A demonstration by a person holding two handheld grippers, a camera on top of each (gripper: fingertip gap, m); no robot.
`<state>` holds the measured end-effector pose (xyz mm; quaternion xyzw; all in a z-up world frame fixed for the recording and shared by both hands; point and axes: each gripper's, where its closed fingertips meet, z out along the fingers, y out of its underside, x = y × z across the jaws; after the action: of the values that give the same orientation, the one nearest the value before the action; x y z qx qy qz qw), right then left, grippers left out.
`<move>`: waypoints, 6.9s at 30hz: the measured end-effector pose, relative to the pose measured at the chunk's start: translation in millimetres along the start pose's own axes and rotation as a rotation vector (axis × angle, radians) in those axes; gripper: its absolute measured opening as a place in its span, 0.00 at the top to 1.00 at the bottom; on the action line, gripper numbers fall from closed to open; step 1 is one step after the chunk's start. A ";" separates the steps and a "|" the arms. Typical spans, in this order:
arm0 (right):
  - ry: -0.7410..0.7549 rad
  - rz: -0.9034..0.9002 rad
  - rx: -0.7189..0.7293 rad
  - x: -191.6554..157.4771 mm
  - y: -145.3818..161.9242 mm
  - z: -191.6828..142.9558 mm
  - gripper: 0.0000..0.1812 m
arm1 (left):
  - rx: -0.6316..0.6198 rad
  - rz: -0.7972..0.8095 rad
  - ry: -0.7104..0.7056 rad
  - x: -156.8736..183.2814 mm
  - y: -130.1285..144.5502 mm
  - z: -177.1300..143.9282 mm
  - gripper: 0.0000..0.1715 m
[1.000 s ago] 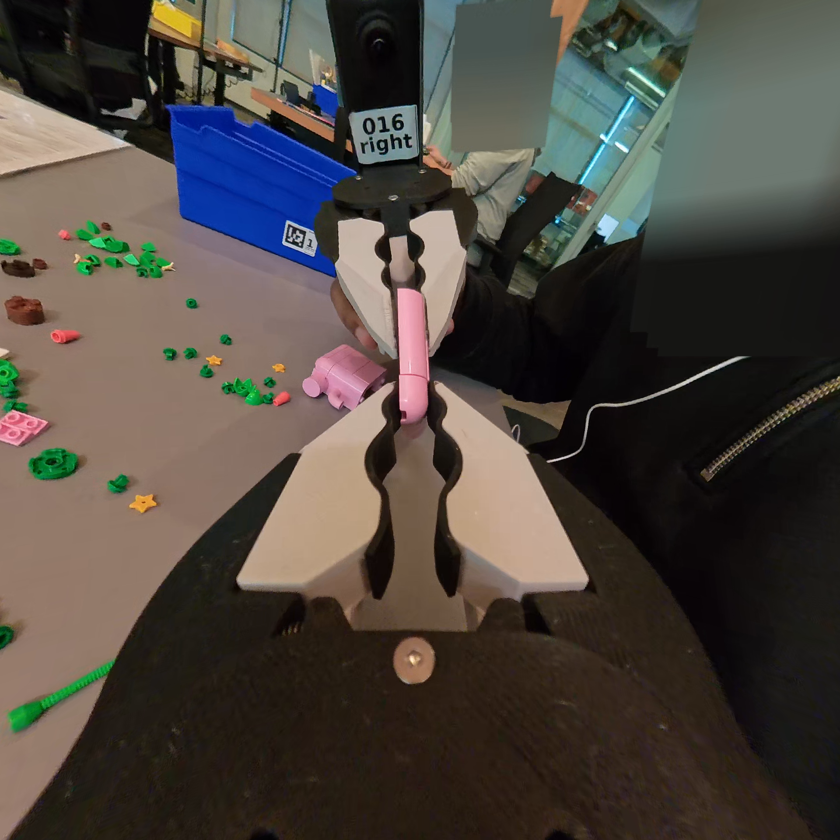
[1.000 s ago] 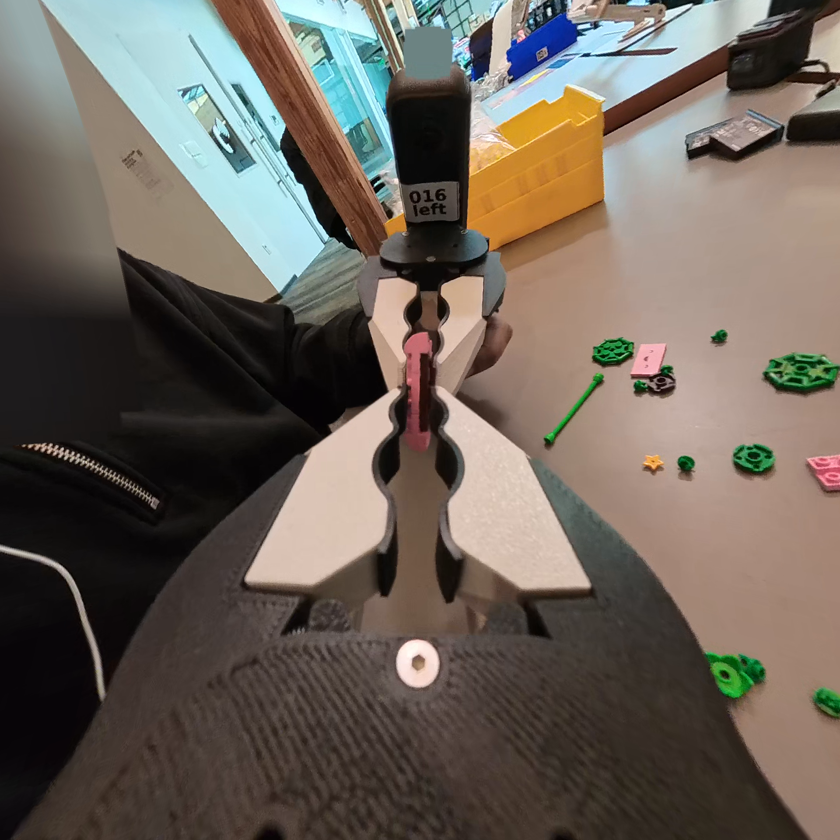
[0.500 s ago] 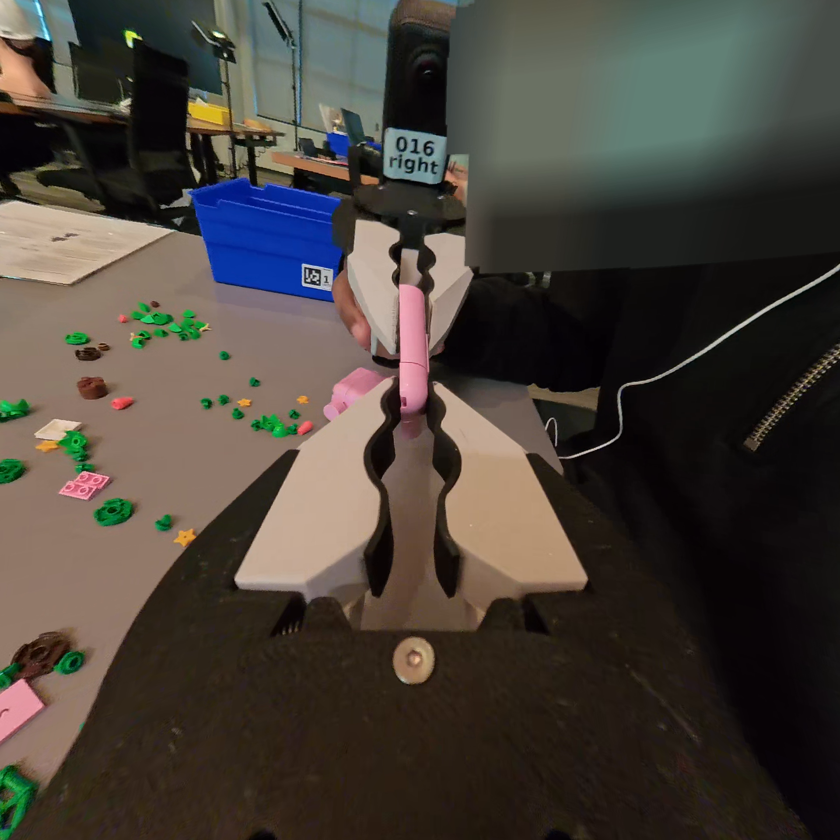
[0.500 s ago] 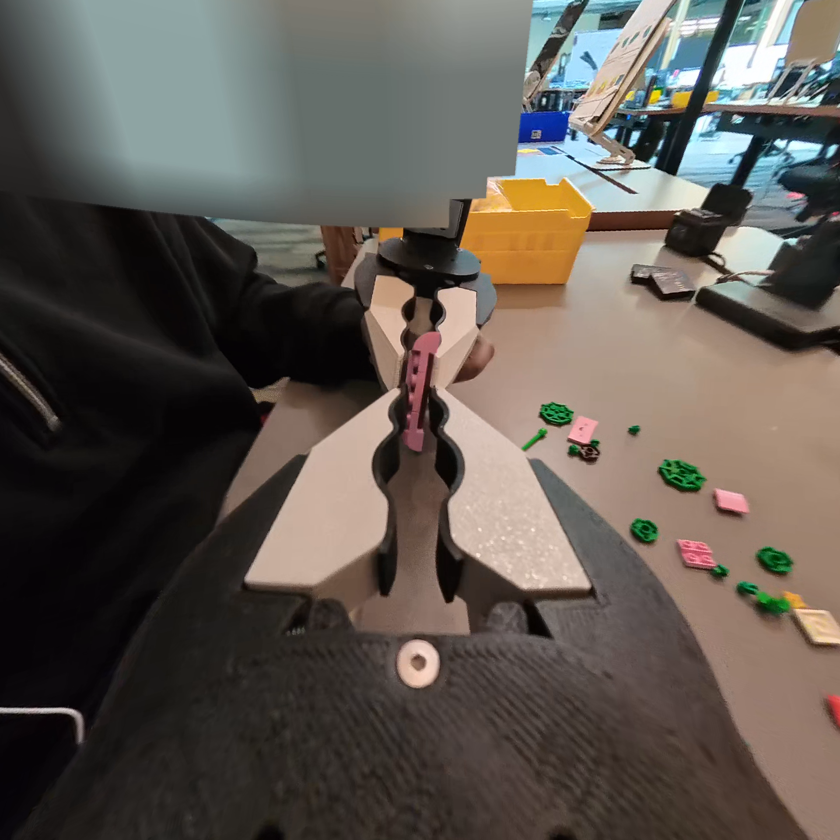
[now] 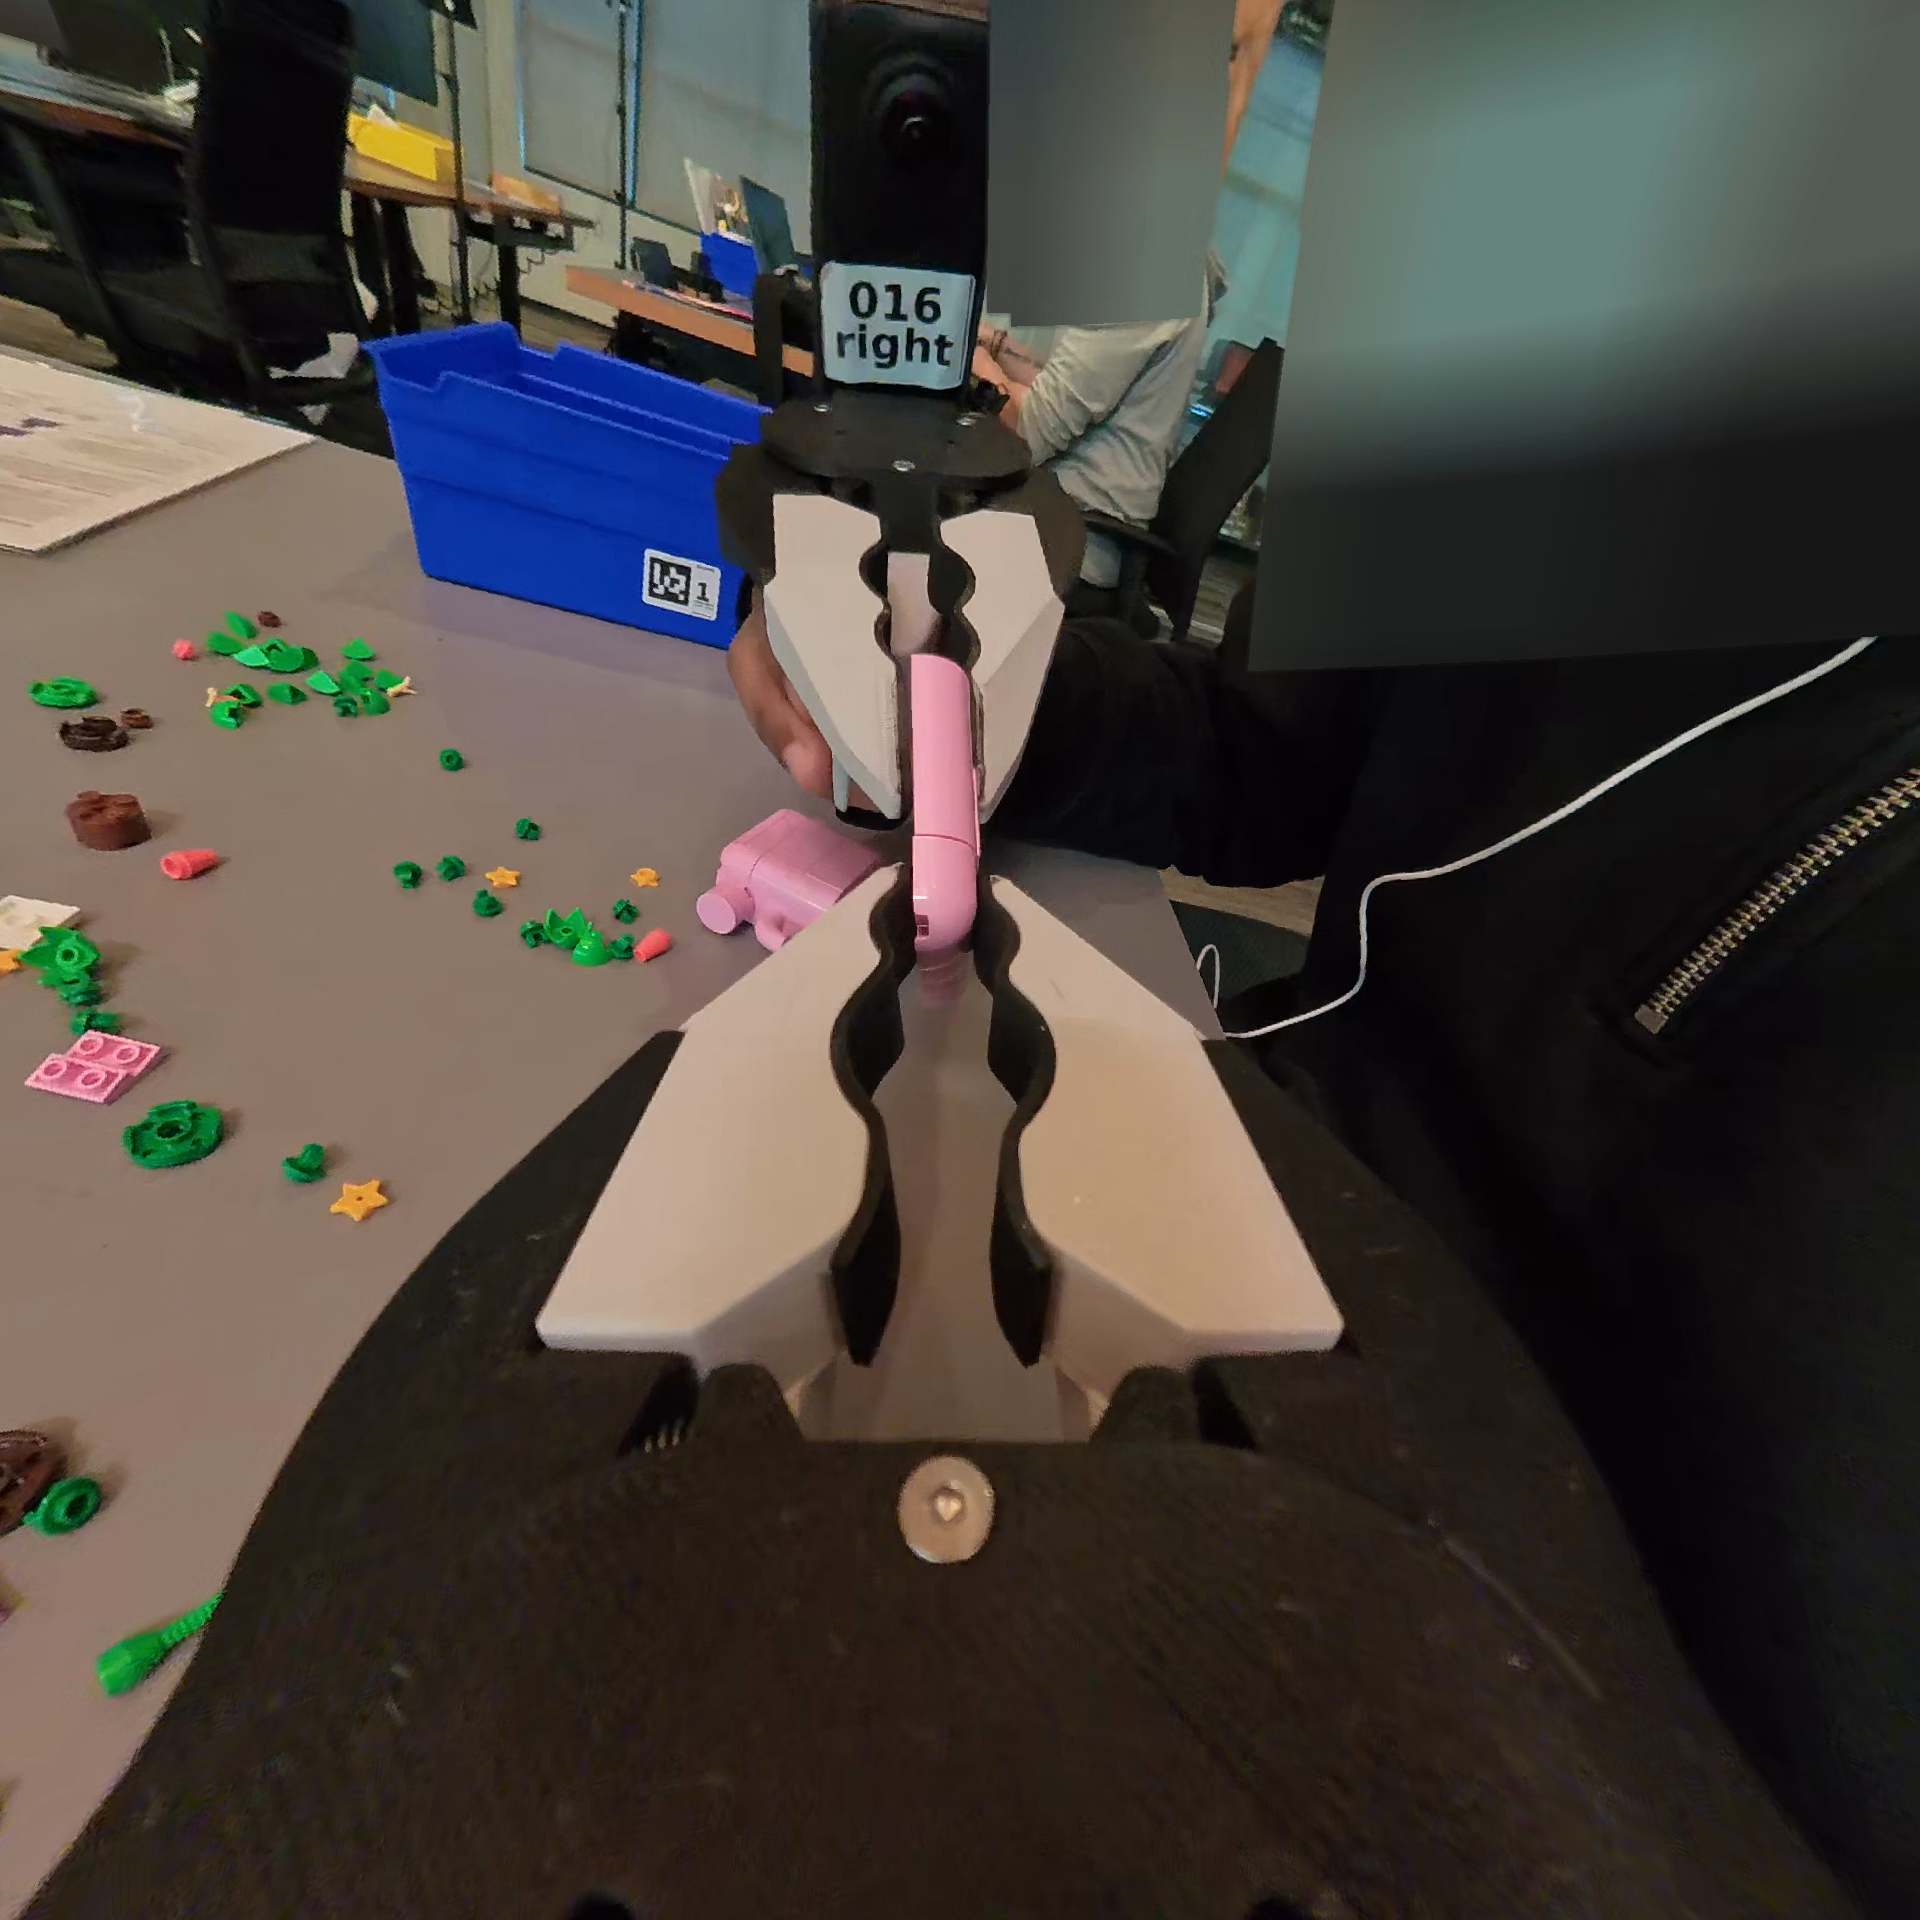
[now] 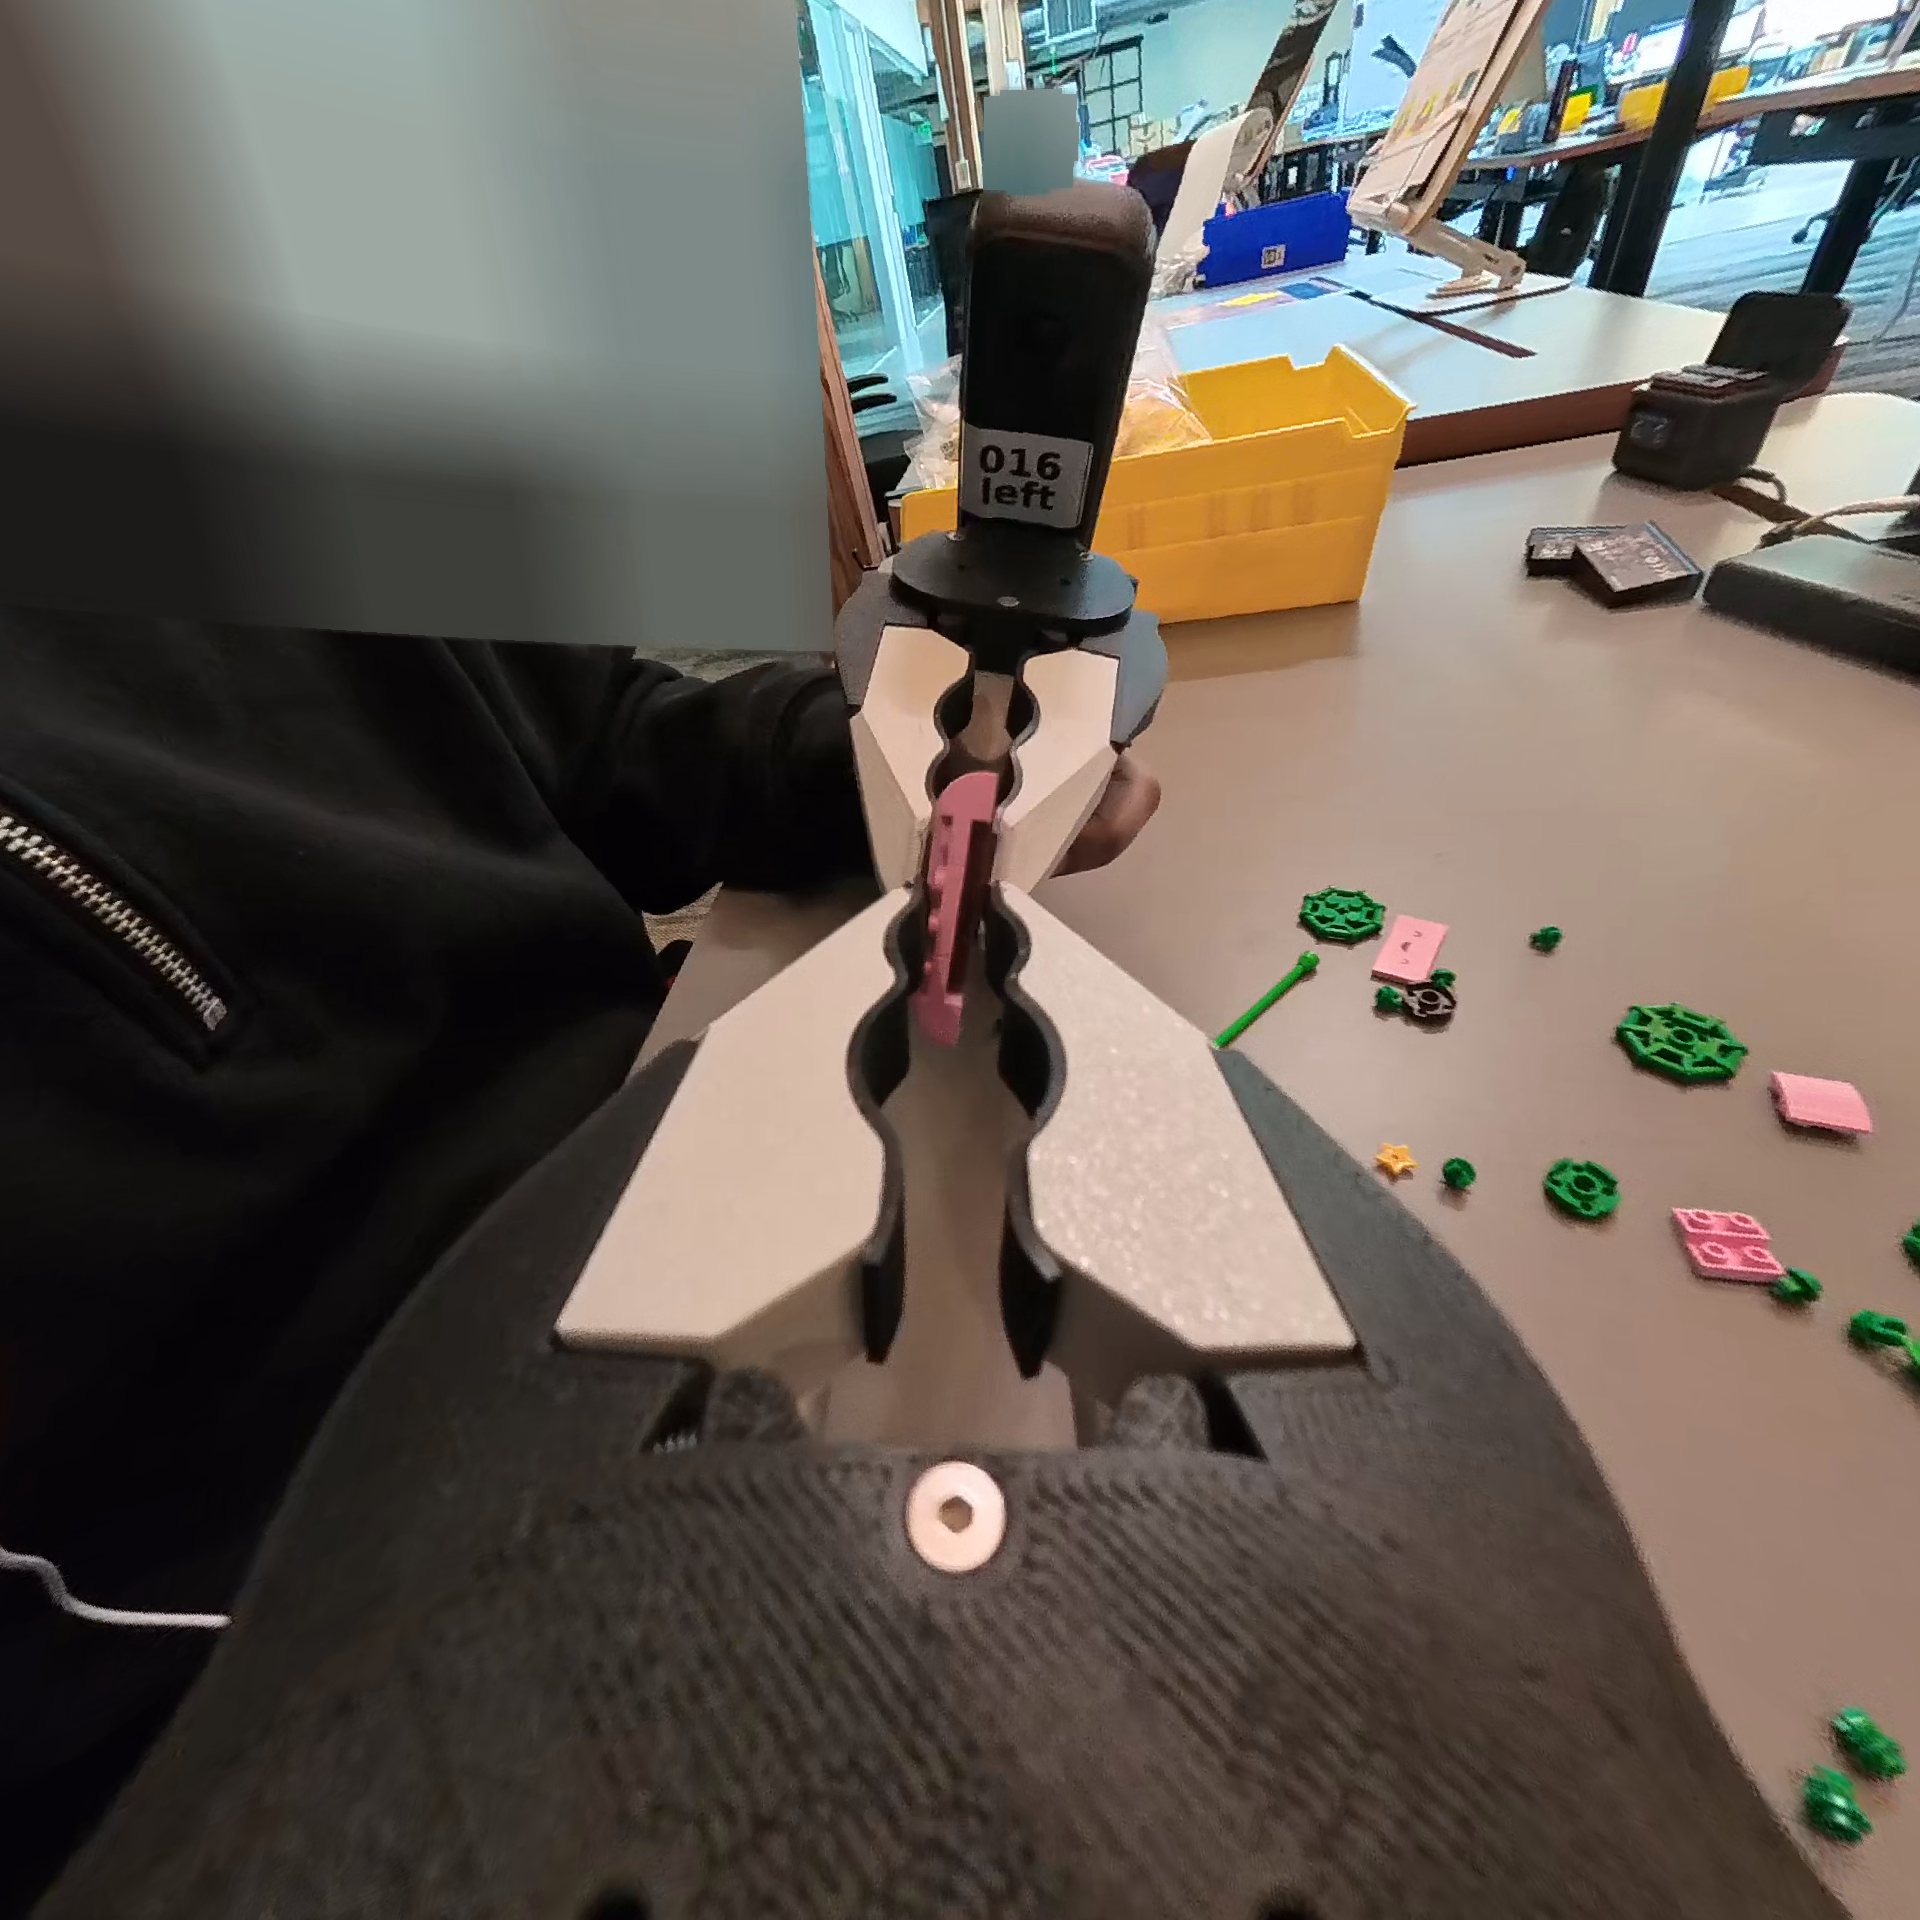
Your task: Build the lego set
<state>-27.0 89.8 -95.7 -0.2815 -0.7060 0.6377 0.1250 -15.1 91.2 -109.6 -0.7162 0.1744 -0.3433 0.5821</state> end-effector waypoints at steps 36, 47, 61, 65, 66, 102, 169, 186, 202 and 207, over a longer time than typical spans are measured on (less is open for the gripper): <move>-0.083 0.129 0.105 -5.2 -14.4 -3.7 0.95 | -0.015 -0.179 0.096 5.9 1.7 7.8 0.96; 0.024 0.231 0.183 16.9 -18.3 -0.7 0.96 | 0.118 -0.156 -0.040 -13.6 -14.8 -0.1 0.96; -0.109 0.429 0.304 20.1 -28.4 -12.5 0.96 | 0.165 -0.212 0.033 -8.4 -21.4 -5.9 0.96; -0.213 0.505 0.337 12.0 -32.2 -12.0 0.96 | 0.168 -0.177 0.069 0.9 -24.4 -6.5 0.96; -0.236 0.523 0.344 10.2 -33.2 -12.1 0.96 | 0.171 -0.174 0.080 3.2 -25.4 -6.6 0.96; -0.012 0.163 0.121 4.1 -15.9 1.5 0.93 | 0.193 -0.292 0.121 -3.5 -27.1 -8.9 0.97; -0.143 0.656 0.260 23.7 -12.6 3.8 0.97 | 0.096 -0.061 -0.111 -15.9 -13.2 -5.4 0.97; 0.417 0.073 0.054 57.3 2.3 2.1 0.85 | 0.349 -0.311 -0.196 -51.2 -34.8 -28.0 0.98; 0.440 -0.198 -0.293 41.2 18.9 -9.5 0.96 | 0.118 -0.159 -0.191 -41.4 -8.2 -10.3 0.88; 0.456 -0.195 -0.242 44.4 14.8 -11.5 0.95 | 0.101 -0.167 -0.183 -41.0 -5.9 -8.3 0.96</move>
<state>-53.3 124.4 -116.4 -0.3614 -0.7544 0.4538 0.3071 -50.6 113.4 -115.1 -0.7262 0.0429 -0.3322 0.6004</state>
